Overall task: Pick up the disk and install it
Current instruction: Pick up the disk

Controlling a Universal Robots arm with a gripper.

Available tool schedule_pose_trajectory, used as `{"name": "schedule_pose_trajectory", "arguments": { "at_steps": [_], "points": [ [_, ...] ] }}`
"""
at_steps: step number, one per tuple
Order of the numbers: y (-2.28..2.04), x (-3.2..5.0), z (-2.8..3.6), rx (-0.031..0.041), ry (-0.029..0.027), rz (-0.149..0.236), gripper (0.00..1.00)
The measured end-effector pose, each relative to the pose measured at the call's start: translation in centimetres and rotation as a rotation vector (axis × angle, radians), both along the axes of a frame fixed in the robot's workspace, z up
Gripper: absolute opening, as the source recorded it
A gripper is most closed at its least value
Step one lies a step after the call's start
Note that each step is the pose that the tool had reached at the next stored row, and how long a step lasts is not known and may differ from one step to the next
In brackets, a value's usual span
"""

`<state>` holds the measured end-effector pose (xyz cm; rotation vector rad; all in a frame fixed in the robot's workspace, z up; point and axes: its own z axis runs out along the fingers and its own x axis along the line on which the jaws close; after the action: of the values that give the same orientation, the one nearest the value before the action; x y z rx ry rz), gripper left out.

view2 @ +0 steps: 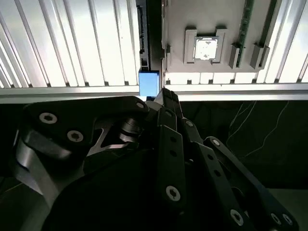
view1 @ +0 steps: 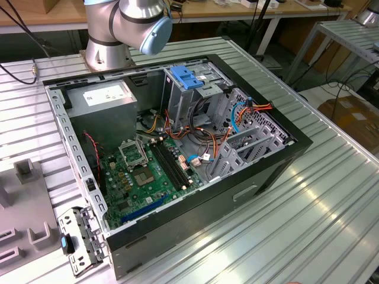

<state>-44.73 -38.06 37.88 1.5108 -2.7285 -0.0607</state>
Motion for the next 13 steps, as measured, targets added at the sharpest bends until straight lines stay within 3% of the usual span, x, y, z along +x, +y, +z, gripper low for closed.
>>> {"name": "schedule_pose_trajectory", "arguments": {
  "at_steps": [5,13],
  "points": [
    [0.86,0.0,-0.06,-0.0011,-0.0001,0.054,0.11],
    [0.93,0.0,-0.06,-0.0013,0.0,0.065,0.11]
  ]
}}
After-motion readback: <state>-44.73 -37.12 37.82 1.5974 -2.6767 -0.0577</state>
